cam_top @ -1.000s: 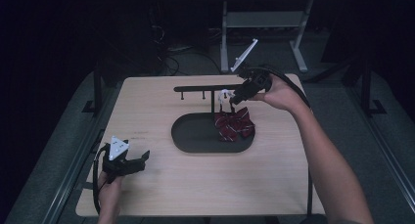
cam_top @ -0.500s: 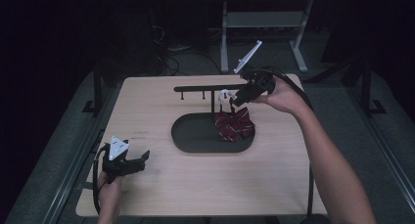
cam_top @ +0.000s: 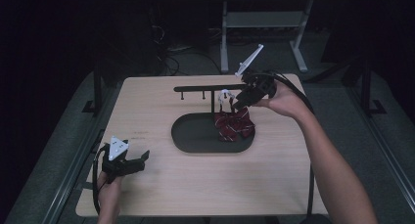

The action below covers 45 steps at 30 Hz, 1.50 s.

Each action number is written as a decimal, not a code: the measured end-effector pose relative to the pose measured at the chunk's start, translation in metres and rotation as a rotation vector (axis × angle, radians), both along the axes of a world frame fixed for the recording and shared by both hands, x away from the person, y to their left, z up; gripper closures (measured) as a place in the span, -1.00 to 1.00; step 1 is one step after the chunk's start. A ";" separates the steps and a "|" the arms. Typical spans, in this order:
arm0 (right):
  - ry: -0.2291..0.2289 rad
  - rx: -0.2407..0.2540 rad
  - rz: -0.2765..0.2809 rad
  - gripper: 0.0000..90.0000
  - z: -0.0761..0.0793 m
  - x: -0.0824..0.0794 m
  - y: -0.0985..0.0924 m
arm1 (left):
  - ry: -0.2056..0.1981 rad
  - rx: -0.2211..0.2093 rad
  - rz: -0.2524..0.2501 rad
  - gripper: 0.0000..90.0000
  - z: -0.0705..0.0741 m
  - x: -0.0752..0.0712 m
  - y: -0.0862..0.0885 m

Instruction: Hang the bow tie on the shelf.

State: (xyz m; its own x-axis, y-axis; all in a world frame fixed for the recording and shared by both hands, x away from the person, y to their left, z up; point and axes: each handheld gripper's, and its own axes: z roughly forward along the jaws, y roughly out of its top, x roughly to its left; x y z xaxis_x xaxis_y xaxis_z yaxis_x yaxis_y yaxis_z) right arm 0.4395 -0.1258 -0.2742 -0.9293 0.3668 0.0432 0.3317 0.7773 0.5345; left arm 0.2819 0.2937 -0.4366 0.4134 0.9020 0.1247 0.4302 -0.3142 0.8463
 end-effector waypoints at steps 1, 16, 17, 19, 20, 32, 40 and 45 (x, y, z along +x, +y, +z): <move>0.002 -0.001 0.000 0.25 -0.001 0.000 0.000 | 0.000 0.002 0.000 -0.70 0.000 0.000 0.000; 0.008 0.016 0.000 0.24 -0.009 -0.010 -0.010 | 0.003 0.000 0.000 -0.70 0.000 0.000 0.000; 0.012 0.023 0.001 0.24 -0.010 -0.011 -0.010 | 0.003 -0.002 0.001 -0.70 0.000 0.000 0.000; 0.010 0.030 0.009 0.23 -0.011 -0.013 -0.010 | 0.003 -0.003 0.002 -0.70 0.000 0.000 0.000; 0.015 0.029 0.004 0.23 -0.012 -0.014 -0.011 | 0.004 -0.001 0.002 -0.70 0.000 0.000 0.000; 0.022 0.047 0.006 0.21 -0.021 -0.023 -0.017 | 0.003 0.000 0.004 -0.70 0.000 0.000 0.000; 0.033 0.057 -0.004 0.20 -0.025 -0.030 -0.022 | 0.003 0.001 0.002 -0.70 0.000 0.000 0.000; 0.030 0.065 0.002 0.19 -0.029 -0.033 -0.027 | 0.002 0.002 0.002 -0.70 0.000 0.000 0.000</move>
